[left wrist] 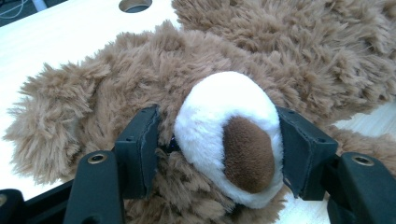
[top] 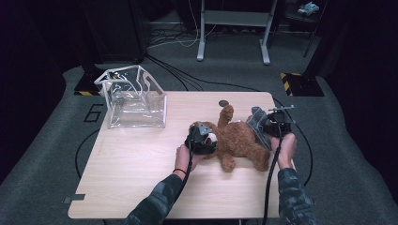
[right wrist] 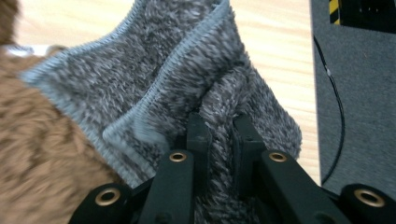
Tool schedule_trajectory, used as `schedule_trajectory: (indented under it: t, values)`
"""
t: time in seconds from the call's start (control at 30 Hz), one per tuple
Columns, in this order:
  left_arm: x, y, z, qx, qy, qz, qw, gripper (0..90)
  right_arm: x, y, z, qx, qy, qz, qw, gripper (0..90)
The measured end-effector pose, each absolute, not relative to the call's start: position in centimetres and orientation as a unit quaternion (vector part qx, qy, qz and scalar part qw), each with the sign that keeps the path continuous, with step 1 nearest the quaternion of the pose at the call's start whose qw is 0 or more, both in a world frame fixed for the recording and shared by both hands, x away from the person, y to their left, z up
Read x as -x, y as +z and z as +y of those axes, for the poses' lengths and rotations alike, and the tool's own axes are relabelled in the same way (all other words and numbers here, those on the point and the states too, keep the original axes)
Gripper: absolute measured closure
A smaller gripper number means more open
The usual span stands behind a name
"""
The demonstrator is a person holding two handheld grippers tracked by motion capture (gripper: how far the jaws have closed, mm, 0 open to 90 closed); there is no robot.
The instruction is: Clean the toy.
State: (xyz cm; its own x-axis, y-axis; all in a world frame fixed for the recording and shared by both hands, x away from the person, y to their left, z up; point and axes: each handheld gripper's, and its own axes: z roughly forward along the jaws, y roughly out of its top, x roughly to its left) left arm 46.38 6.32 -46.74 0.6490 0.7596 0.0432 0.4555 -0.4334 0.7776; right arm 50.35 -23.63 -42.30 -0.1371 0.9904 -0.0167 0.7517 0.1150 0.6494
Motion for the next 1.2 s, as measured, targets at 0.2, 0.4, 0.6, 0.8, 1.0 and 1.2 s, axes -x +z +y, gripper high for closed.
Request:
schedule_trajectory:
  t: [0.2, 0.4, 0.6, 0.8, 1.0, 1.2]
  values:
    - [-46.4, -46.8, 6.3, -0.823, 0.199, 0.369, 0.383, 36.4, -46.7, -39.0, -23.5, -0.583, 0.323, 0.709, 0.231, 80.6]
    - [-46.4, -46.8, 6.2, -0.823, 0.199, 0.369, 0.383, 36.4, -45.8, -40.2, -21.3, -0.542, 0.326, 0.75, 0.192, 80.7]
    - [-46.4, -46.8, 6.2, -0.822, 0.198, 0.371, 0.384, 36.5, -48.2, -43.5, -21.3, -0.569, 0.29, 0.75, 0.17, 80.7]
    - [-46.4, -46.7, 6.2, -0.822, 0.198, 0.371, 0.383, 36.4, -49.8, -46.2, -22.8, -0.596, 0.222, 0.753, 0.17, 80.7]
    - [-46.4, -46.8, 6.2, -0.822, 0.199, 0.372, 0.384, 36.4, -48.3, -44.1, -24.1, -0.597, 0.242, 0.741, 0.192, 80.3]
    - [-46.4, -46.8, 6.2, -0.822, 0.2, 0.372, 0.382, 36.4, -46.0, -40.2, -23.1, -0.564, 0.324, 0.736, 0.188, 80.2]
